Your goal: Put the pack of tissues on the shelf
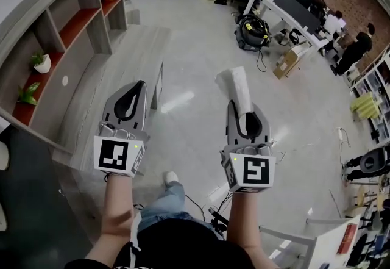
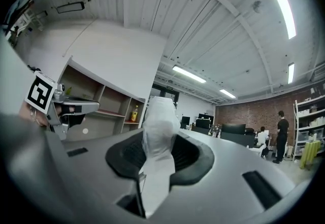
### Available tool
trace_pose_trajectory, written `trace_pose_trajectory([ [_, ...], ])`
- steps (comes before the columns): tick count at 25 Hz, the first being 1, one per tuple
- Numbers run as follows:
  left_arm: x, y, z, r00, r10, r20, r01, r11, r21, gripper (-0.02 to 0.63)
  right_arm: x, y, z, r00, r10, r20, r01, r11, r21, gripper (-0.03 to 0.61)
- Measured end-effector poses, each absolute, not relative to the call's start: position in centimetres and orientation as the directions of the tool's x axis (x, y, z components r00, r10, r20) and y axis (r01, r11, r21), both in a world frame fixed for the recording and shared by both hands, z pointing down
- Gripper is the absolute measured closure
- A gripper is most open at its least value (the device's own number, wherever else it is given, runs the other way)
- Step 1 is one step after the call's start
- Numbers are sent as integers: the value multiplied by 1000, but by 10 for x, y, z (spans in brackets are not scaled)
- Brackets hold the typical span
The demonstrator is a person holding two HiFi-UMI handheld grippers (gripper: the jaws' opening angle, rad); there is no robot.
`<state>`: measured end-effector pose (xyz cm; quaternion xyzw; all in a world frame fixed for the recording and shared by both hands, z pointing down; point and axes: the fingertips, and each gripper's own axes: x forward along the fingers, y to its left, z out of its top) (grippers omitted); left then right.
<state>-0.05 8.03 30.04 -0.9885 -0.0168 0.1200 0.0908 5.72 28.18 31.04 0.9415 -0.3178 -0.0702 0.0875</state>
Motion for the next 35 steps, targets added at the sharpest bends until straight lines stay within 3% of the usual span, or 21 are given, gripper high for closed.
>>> trace_pose_trajectory([
  [16, 116, -25, 318, 966, -146, -215, -179, -974, -141, 603, 206, 146, 315, 619, -784, -39, -755, -608, 247, 462],
  [35, 53, -127, 301, 855, -458, -241, -508, -834, -217, 603, 200, 6, 319, 311, -949, -43, -928, -313, 202, 463],
])
